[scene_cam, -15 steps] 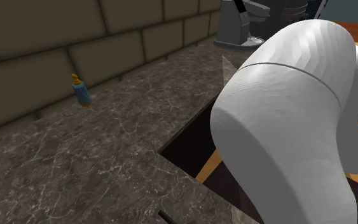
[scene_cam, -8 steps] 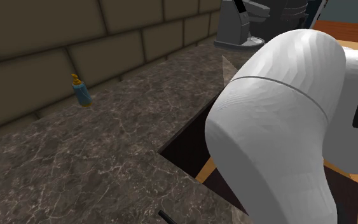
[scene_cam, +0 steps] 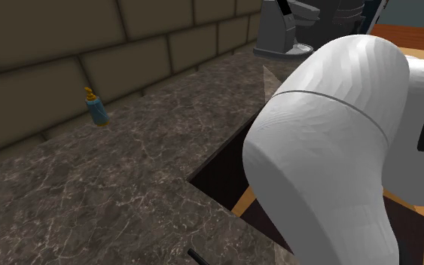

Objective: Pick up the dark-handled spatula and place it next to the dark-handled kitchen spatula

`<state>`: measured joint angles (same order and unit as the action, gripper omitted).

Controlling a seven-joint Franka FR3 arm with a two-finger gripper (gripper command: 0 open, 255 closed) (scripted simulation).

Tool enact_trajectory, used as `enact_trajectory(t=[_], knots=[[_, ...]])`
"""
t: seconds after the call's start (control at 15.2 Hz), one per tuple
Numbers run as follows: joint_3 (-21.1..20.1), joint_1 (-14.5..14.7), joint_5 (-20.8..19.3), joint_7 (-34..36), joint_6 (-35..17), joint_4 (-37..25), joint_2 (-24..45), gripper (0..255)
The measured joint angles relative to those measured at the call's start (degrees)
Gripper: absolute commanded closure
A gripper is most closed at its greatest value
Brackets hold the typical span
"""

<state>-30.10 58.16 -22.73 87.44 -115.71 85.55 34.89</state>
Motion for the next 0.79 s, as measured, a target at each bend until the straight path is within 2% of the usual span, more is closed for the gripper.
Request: enact_trajectory(t=[0.46,0.79], knots=[[-1.0,0.0,1.5,-1.0,5.2,-3.2,-2.4,0],[-1.0,0.1,1.6,-1.1,5.7,-3.5,-2.5,0]])
